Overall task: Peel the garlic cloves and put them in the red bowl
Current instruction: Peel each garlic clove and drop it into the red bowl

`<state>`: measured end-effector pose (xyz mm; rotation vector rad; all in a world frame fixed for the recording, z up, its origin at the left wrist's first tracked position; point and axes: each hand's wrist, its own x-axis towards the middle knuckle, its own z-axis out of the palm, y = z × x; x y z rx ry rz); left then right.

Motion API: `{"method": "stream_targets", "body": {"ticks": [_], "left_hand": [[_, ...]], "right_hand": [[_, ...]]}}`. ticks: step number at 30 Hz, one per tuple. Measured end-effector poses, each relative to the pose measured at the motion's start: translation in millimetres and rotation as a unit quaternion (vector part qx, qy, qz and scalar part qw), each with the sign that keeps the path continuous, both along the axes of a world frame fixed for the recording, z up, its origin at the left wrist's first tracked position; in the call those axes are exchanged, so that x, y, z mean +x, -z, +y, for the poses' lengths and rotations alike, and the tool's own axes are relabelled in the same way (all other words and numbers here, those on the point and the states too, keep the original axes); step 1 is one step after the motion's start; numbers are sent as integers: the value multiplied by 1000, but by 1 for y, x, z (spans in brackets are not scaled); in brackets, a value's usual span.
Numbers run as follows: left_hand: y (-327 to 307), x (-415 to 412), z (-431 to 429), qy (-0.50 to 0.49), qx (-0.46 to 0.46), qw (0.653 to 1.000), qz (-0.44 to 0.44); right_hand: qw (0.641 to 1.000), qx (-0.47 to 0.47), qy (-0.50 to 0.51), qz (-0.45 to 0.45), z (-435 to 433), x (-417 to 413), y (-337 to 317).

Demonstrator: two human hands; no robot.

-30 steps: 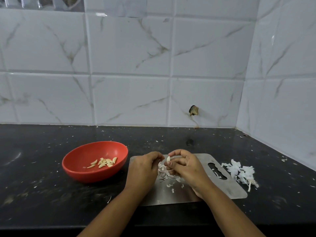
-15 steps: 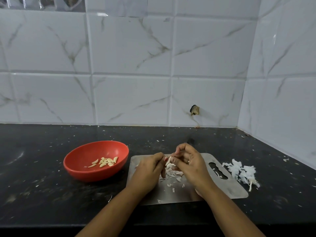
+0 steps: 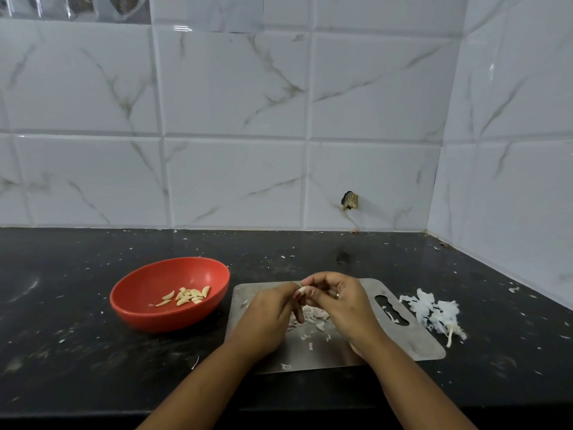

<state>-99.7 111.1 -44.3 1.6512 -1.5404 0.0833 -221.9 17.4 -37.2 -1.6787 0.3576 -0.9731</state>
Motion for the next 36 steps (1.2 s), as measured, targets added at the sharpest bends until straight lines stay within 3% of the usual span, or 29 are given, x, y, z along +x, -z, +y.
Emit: {"method": "stream_targets", "body": {"ticks": [3,8,12,14,16,18,20,22,24,25,27,30,31,33,35,36], "left_hand": [[0,1,-1,37,11,997,61],[2,5,-5,125,25,944,303],[-3,6,0,174,56,911,370],[-1,5,0,164,35,932,322],[5,6,-2,81,-31,990,107],[8,10,-4,11,-74,995,-63],[7,8,-4,9,-90,994,-64],[5,2,-4,67,-67,989,115],[-2,-4,-1,140,-11,935,326],[-5,-4,0,162,8,909,383],[-8,-4,3,200,30,876,438],[-10,-4,3,210,40,857,469],[-9,-4,2,199,35,866,457],[-4,-3,1,148,-9,932,332],[2,3,1,50,-73,995,49],[4,6,1,2,-94,992,-80]], "right_hand": [[1000,-11,0,2,0,-1,0],[1000,-5,-9,-19,0,-1,0],[998,40,-34,-28,1,-2,-4],[994,90,-56,-27,-1,-3,-5],[986,142,-85,-22,-2,-5,-7],[977,185,-104,-25,-3,-6,-8],[972,205,-113,-25,-4,-7,-10],[973,201,-115,-21,-3,-7,-11],[975,192,-112,-21,-1,-7,-11],[976,188,-112,-23,-1,-7,-11],[976,182,-120,-28,-1,-7,-11],[973,185,-131,-33,-1,-8,-11],[973,189,-132,-33,-1,-8,-11],[972,194,-131,-24,-1,-8,-12],[968,209,-136,-9,-1,-9,-13],[965,218,-144,0,-1,-10,-13]]}}
